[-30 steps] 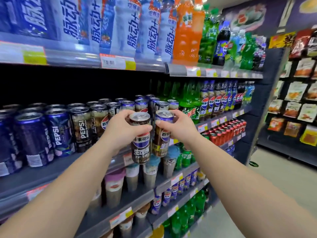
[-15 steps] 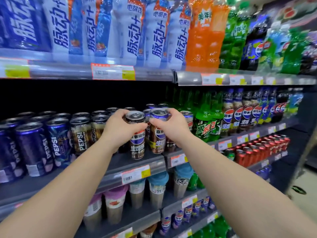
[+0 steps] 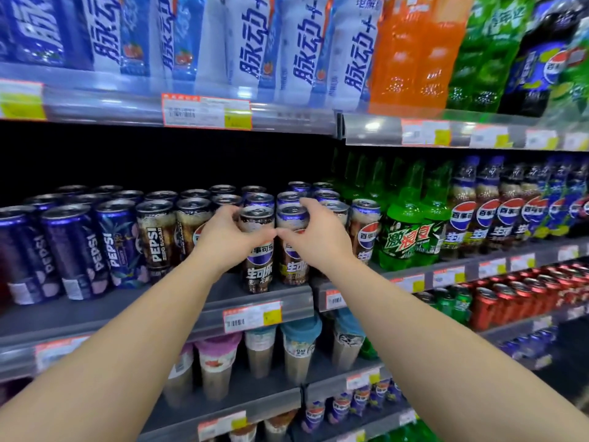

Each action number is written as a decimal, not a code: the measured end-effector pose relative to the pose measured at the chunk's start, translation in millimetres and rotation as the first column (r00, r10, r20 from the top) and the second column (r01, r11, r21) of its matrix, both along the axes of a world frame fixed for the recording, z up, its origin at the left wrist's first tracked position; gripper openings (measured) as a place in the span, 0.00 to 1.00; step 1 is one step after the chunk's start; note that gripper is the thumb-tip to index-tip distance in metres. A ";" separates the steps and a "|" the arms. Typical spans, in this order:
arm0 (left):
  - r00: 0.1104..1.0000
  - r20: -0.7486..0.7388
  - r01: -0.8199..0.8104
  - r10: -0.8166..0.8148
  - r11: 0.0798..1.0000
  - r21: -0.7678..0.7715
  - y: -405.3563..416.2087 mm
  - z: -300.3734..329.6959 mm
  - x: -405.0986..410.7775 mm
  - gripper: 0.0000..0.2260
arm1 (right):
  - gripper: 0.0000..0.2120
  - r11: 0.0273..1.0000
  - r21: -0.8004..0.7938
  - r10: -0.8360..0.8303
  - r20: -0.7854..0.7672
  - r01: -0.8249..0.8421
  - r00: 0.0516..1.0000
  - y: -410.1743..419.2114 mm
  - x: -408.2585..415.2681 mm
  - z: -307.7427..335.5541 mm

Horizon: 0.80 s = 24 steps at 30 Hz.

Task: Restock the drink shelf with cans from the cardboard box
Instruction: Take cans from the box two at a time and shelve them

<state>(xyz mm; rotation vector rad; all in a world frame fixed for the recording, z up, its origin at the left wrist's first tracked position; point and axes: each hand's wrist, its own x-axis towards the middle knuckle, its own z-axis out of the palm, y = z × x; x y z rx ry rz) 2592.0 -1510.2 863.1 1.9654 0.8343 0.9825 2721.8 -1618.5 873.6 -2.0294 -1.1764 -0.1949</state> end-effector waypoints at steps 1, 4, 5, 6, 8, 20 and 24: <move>1.000 -0.013 -0.007 0.007 1.000 -0.001 -0.6 -0.8 -0.2 0.34 | 0.35 1.000 -0.015 -0.018 0.041 0.019 0.999 -1.1 0.2 -0.7; 0.999 -0.030 -0.041 0.041 0.999 0.002 -3.0 -3.0 -1.5 0.34 | 0.31 0.997 -0.047 -0.054 0.130 0.061 0.990 -4.6 0.0 -1.6; 0.998 -0.037 -0.048 0.048 0.999 -0.001 -4.2 -3.2 -2.1 0.36 | 0.30 0.996 -0.054 -0.057 0.156 0.067 0.986 -5.5 -0.3 -1.8; 0.998 -0.038 -0.049 0.049 0.999 -0.005 -4.8 -3.6 -2.7 0.37 | 0.29 0.996 -0.057 -0.057 0.178 0.069 0.982 -6.6 -0.8 -1.5; 0.998 -0.034 -0.055 0.054 0.999 -0.003 -7.0 -3.3 -4.0 0.37 | 0.29 0.997 -0.040 -0.050 0.199 0.059 0.979 -8.8 -2.0 -0.7; 0.965 -0.059 -0.245 0.254 0.961 0.131 -24.1 5.6 -61.5 0.31 | 0.28 0.997 0.051 0.026 0.376 -0.049 0.926 3.7 -52.7 -2.2; 0.889 -0.231 -0.323 0.396 0.899 0.296 -23.1 -4.7 -112.5 0.31 | 0.28 0.989 -0.024 0.144 0.409 -0.147 0.901 17.9 -91.6 -12.5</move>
